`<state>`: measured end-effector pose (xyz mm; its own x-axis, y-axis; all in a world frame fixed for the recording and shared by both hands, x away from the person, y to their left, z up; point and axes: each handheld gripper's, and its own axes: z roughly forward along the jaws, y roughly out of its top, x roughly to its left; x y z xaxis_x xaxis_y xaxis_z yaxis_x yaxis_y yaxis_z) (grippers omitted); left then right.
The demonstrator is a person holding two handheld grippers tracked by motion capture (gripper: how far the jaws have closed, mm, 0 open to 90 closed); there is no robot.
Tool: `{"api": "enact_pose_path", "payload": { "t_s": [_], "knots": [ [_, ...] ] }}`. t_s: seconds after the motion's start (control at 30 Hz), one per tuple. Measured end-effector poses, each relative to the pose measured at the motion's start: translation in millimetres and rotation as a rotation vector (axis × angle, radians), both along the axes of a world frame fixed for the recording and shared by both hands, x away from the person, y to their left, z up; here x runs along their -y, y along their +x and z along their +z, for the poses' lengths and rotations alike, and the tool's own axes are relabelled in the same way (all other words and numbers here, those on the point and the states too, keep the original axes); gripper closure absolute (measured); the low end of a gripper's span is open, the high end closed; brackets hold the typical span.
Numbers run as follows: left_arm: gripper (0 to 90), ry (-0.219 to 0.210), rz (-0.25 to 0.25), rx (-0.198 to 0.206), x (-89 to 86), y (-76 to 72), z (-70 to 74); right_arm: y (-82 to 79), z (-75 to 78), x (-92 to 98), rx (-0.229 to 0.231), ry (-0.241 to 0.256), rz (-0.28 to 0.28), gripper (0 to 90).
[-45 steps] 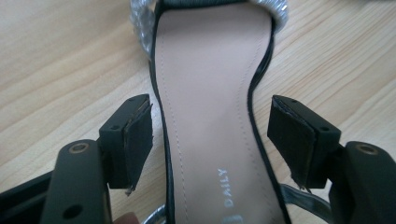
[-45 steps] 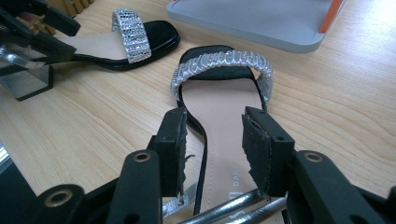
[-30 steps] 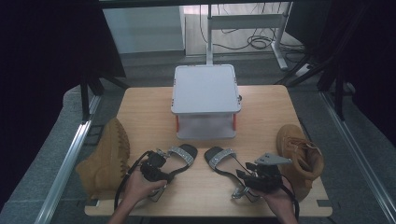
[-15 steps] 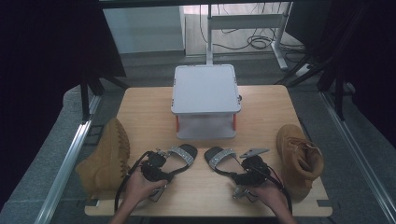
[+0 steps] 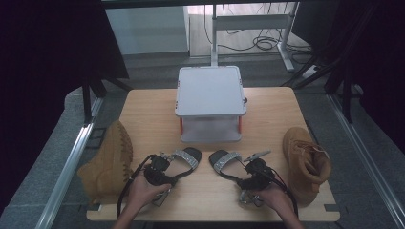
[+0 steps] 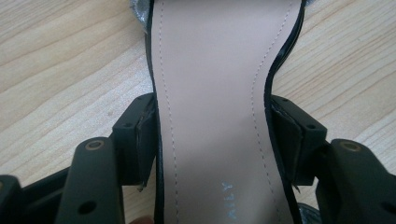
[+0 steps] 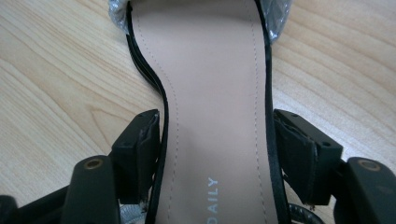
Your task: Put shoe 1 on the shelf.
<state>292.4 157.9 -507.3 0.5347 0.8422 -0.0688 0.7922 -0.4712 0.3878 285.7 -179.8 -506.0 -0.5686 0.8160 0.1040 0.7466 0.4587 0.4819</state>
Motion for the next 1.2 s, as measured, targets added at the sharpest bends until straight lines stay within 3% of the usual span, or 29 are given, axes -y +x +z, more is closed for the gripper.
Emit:
{"api": "enact_pose_path", "payload": {
  "t_s": [0.2, 0.4, 0.73, 1.0, 1.2],
  "knots": [
    [37.4, 0.000, 0.000, -0.001, 0.1, 0.2, -0.2, 4.7, -2.0, 1.3, -0.051, 0.007, 0.012, 37.3],
    [37.5, 0.003, -0.001, -0.002, 0.3, 0.7, -0.4, 5.5, -2.2, 0.6, -0.059, 0.009, 0.026, 40.3],
    [39.6, -0.006, 0.003, 0.005, -1.7, 0.6, 0.1, 5.1, -2.6, 3.6, -0.063, 0.047, -0.007, 41.8],
    [40.4, -0.041, 0.000, -0.019, -6.6, 3.7, 1.6, 6.2, -1.2, 7.9, -0.075, 0.080, -0.008, 42.9],
    [40.6, -0.112, 0.012, -0.016, -10.9, 4.4, 7.2, 7.8, 5.1, 16.4, -0.079, 0.158, -0.054, 43.0]
  ]
}}
